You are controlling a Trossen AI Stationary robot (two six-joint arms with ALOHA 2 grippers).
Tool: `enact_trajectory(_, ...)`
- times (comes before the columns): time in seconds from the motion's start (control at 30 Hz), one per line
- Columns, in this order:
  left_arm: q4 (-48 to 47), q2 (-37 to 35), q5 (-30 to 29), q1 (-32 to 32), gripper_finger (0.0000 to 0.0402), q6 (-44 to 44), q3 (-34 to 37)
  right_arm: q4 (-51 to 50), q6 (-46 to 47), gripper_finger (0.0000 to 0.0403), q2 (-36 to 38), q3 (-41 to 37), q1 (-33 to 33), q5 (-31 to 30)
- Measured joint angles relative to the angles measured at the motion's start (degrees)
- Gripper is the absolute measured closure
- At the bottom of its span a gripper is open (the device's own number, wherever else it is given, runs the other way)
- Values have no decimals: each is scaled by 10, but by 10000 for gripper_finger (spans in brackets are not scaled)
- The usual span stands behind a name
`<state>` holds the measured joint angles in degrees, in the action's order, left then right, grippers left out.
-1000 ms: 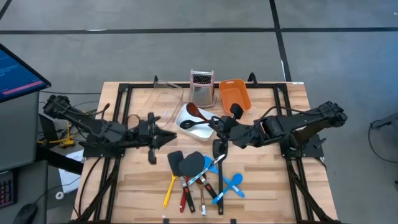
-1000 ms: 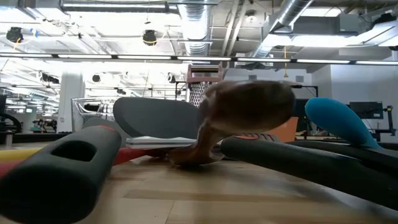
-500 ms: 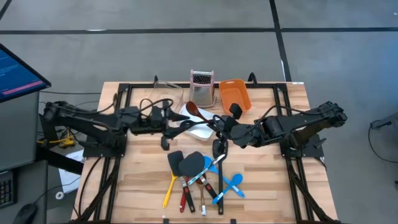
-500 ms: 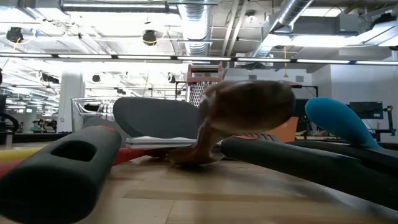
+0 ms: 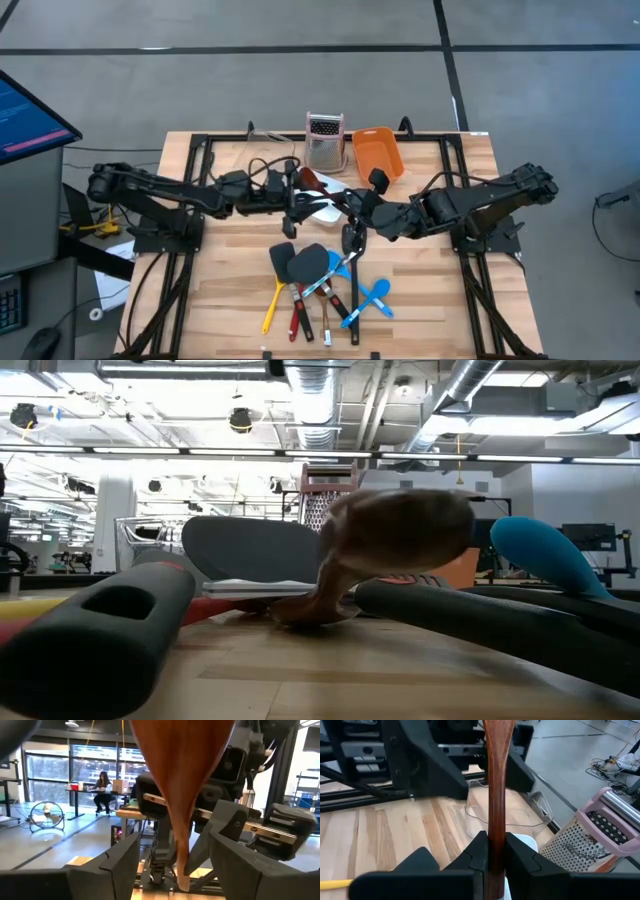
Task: Pick & Place Kitchen Items
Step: Put the wooden spoon into the white bin
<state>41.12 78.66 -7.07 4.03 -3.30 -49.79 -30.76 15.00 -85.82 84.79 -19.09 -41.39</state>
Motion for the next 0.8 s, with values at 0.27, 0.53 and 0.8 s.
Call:
enact_trajectory(0.27,7,35,0,-7,179,0,-43,-2,-3,371,0,0,0,0)
enact_trajectory(0.53,6,31,15,-6,243,-2,-43,-1,-4,371,0,0,0,-3)
enact_trajectory(0.8,5,31,15,-6,337,-6,-43,-1,-4,371,0,0,0,-5)
